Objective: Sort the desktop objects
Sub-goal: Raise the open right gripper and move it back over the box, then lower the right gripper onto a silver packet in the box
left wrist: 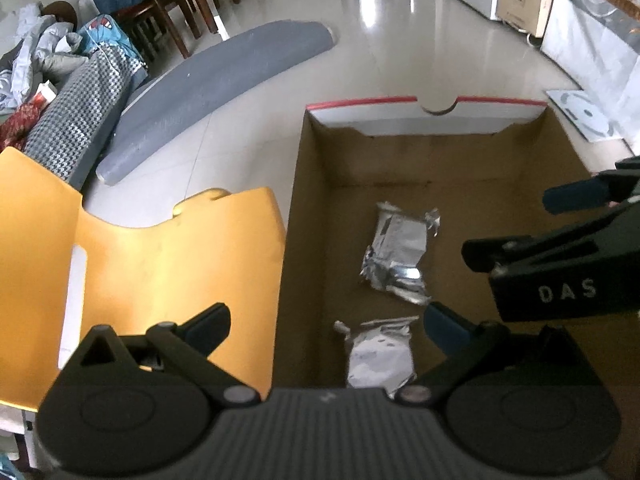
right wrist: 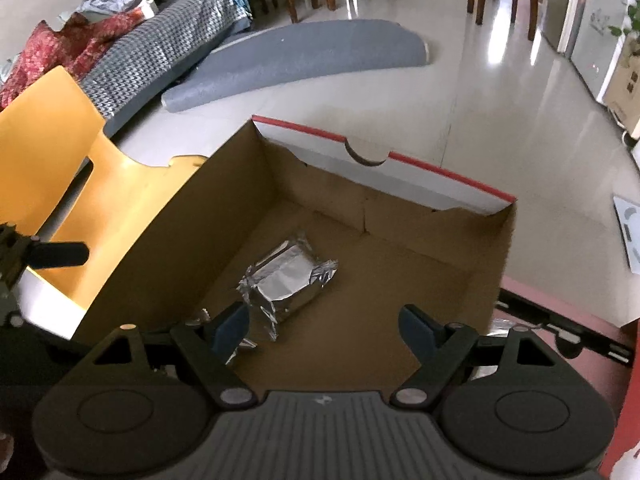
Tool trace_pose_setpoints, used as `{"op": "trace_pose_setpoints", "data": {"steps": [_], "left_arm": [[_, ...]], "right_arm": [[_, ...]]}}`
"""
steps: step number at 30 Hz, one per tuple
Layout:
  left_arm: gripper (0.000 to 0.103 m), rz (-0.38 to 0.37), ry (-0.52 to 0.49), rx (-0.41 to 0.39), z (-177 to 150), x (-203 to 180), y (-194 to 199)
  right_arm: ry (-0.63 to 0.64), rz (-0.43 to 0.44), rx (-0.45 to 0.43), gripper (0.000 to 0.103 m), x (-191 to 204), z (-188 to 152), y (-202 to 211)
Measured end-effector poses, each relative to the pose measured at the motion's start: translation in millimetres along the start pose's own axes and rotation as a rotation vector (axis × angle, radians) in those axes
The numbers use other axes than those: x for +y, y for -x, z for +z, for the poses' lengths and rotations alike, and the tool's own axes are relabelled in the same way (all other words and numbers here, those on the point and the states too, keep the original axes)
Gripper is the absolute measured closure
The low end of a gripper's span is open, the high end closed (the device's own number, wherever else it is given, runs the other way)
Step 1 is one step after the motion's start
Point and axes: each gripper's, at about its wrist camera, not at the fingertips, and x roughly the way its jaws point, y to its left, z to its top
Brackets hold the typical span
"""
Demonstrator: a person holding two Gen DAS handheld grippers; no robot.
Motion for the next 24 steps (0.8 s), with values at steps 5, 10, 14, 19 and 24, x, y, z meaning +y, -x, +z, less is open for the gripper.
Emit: {"op": "trace_pose_setpoints", "data": {"steps": [5, 10, 14, 19, 24], "left_arm": [[0.0, 0.03, -0.007, 0.022, -0.3, 1.4, -8.3], [0.0, 0.049, 0.023, 0.031, -0.1, 9.2, -11.9], [0.0, 0.052, 0.037, 0.04, -0.5, 14.0, -14.3], [0.0, 0.059, 0.045, 0.054, -1.1, 18.5, -17.1], [0.0, 0.057, 0.047, 0.062, -1.7, 19.9, -18.4]], "right_arm": [[-0.026, 0.024, 0.048, 0.021, 2.1, 4.0, -17.8], [-0.056, 0.03, 0.077, 0.021, 4.0, 8.9, -36.1], [-0.089, 0.022, 0.084, 0.02, 4.0, 13.3, -50.2], [-0.152, 0.033, 0.111, 0.02, -0.3, 17.6, -69.2], [-0.162, 0.036, 0.117, 0.02, -0.2, 19.3, -78.7]]}}
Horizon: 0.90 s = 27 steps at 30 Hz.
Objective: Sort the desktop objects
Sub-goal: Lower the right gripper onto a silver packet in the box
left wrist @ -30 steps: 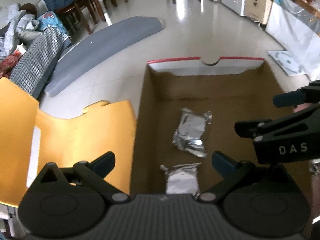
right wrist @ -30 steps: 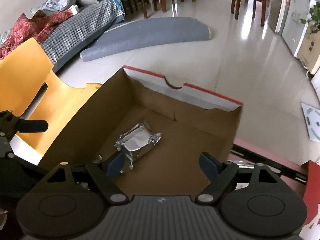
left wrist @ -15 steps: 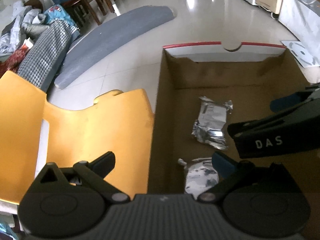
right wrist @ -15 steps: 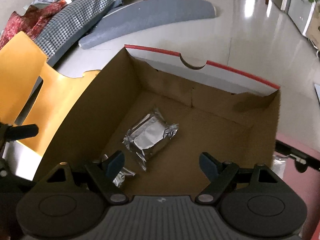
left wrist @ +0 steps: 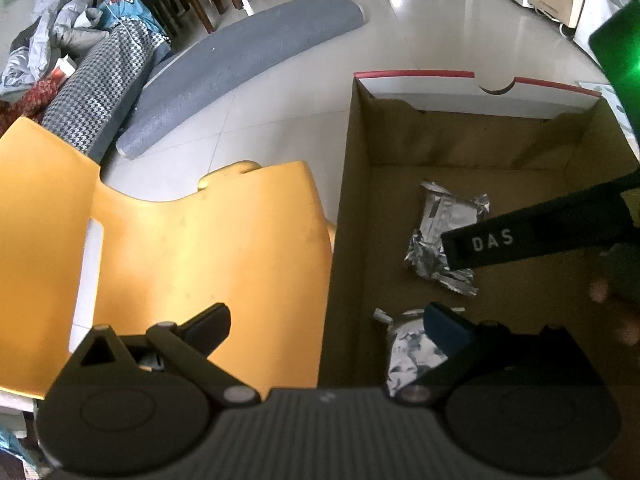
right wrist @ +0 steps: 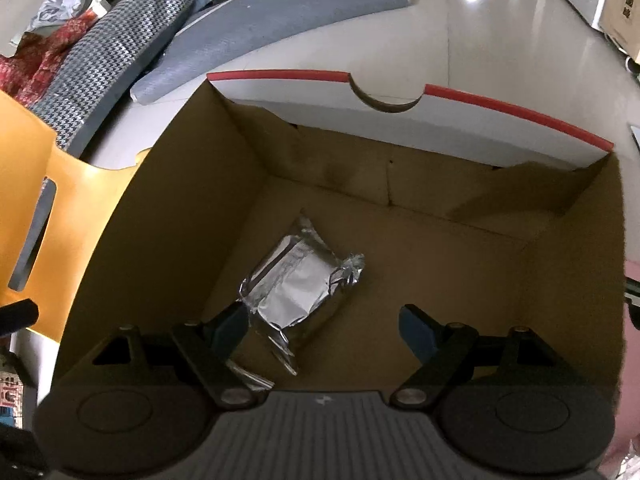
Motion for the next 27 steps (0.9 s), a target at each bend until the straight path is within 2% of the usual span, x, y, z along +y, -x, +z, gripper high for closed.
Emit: {"op": "trace_pose_setpoints", "data": {"steps": [8, 19, 23, 27], "left_arm": [[0.0, 0.006, 0.01, 0.02, 2.3, 2.6, -5.6], [0.0, -0.006, 0.086, 0.074, 2.6, 14.2, -14.8], [0.0, -0.006, 0.095, 0.072, 2.5, 17.4, -14.1], [0.0, -0.01, 0.09, 0.066, 1.9, 17.2, -11.3]], "right_arm": [[0.012, -0.014, 0.019, 0.02, 0.1, 0.3, -14.4], [0.066, -0.026, 0.024, 0.019, 5.9, -5.1, -27.3], [0.057, -0.059, 0.027, 0.019, 1.3, -6.8, -23.6], [0.037, -0.126, 0.035, 0.019, -7.0, -6.3, -17.3]]}}
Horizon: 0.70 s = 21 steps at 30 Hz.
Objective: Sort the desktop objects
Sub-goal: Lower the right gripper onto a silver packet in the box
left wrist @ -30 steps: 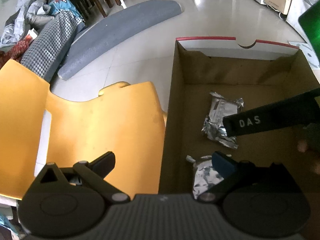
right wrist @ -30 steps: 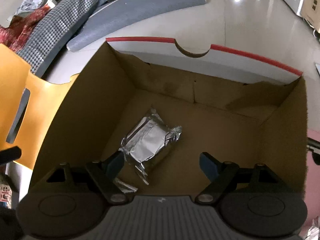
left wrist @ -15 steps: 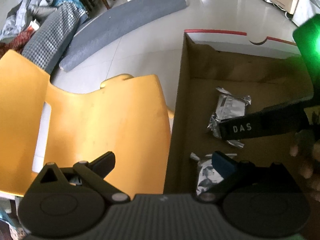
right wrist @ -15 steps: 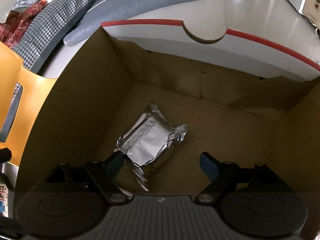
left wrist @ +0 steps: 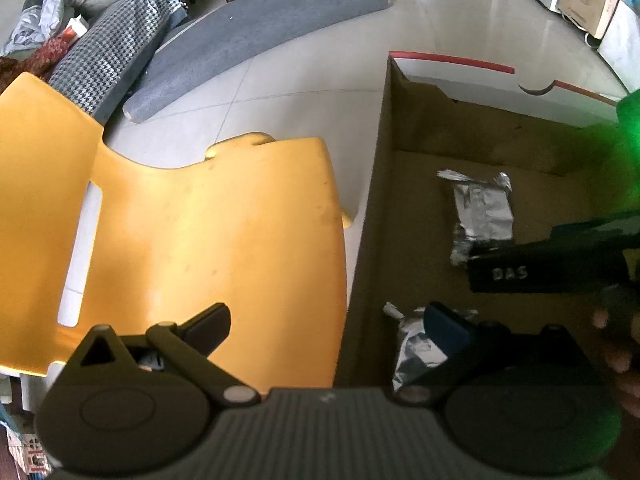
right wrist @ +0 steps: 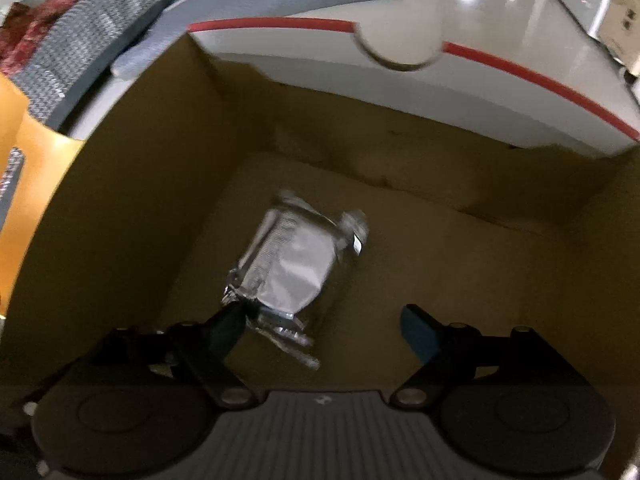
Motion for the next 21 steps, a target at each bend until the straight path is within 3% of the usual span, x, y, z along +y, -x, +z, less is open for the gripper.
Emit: {"op": "trace_pose_setpoints", "data": {"steps": [2, 8, 14, 19, 21], "left_arm": [[0.0, 0.0, 0.0, -0.003, -0.8, 0.0, 1.3], [0.0, 0.003, 0.007, 0.0, 0.1, 0.1, 1.7], [0.0, -0.004, -0.002, 0.0, 0.2, -2.2, 1.7], [0.0, -0.004, -0.007, 0.007, 0.2, -4.6, 0.0], [0.0, -0.003, -0.008, 0.008, 0.0, -5.0, -0.2]], "right_arm": [[-0.009, -0.03, 0.002, 0.019, -4.7, -0.8, 2.9], [0.0, 0.025, -0.025, 0.018, -7.3, 1.1, 8.4], [0.054, 0.026, -0.052, 0.018, 0.1, 3.4, 4.3], [0.02, 0.051, -0.052, 0.019, -0.7, 3.9, -2.0], [0.011, 0.07, -0.051, 0.023, 3.5, 4.7, -2.0]]}}
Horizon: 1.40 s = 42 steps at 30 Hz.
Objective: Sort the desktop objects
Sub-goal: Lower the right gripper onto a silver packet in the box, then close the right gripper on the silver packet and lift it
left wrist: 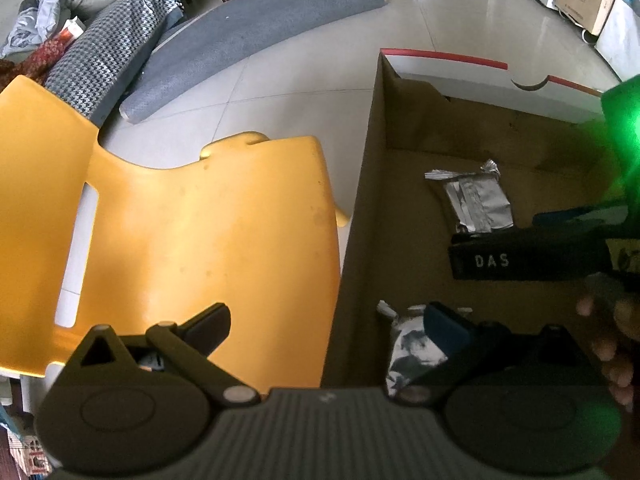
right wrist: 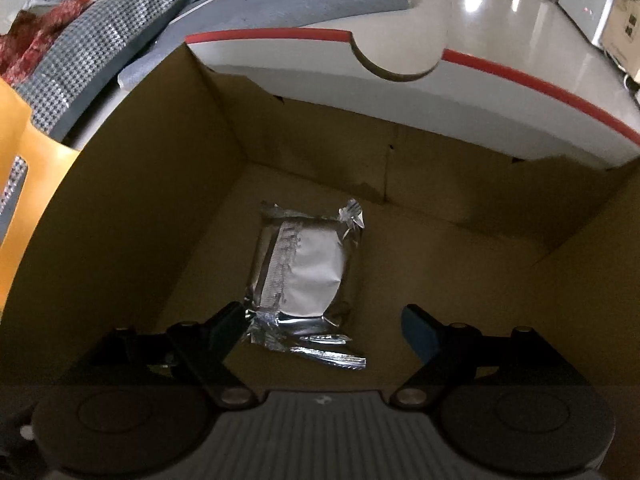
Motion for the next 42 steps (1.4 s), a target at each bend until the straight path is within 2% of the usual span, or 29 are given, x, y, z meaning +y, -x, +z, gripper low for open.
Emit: {"op": "trace_pose_setpoints", "data": {"steps": [2, 5, 15, 17, 20, 23, 28, 30, 34, 38, 42], "left_arm": [[0.0, 0.001, 0.0, 0.001, -0.3, -0.4, -0.2], [0.0, -0.002, -0.005, 0.002, -0.8, -1.3, 0.3], [0.0, -0.004, 0.009, -0.006, -1.2, 2.5, 2.8], [0.0, -0.004, 0.009, -0.003, -0.6, 2.4, 1.8], [0.0, -0.008, 0.006, -0.003, -0.4, 1.5, 1.5], [0.0, -0.013, 0.002, -0.005, -0.5, 0.6, 1.6], [0.0, -0.012, -0.006, 0.005, -0.5, -2.6, -1.4], [0.0, -0.009, -0.011, 0.007, -0.7, -4.0, -2.7], [0.0, -0.005, -0.014, 0.008, -0.5, -5.9, -4.1], [0.0, -0.001, -0.021, -0.002, -0.7, -8.4, -3.1], [0.0, -0.005, -0.03, -0.015, 0.0, -10.6, -0.6]], "right_arm": [[-0.001, 0.028, 0.0, 0.04, 3.5, 0.4, 1.7], [0.017, 0.044, 0.0, 0.048, 7.1, 0.2, 5.5], [-0.015, 0.073, 0.036, 0.045, 2.7, 0.0, 2.6], [-0.011, 0.064, 0.032, 0.034, 3.6, 2.0, -0.6], [-0.02, 0.057, 0.024, 0.025, 4.5, 5.0, -6.1], [-0.028, 0.084, 0.022, 0.022, 3.4, 3.2, -6.5], [0.011, 0.058, -0.001, 0.02, 3.4, -2.8, -5.6], [0.039, 0.036, -0.005, 0.023, 5.4, -5.1, -4.1], [0.071, 0.0, -0.017, 0.046, 7.9, -7.7, -1.3], [0.044, 0.0, -0.004, 0.049, 4.9, -7.3, 0.3], [0.01, 0.036, 0.02, 0.049, 2.4, -7.1, 1.3]]}}
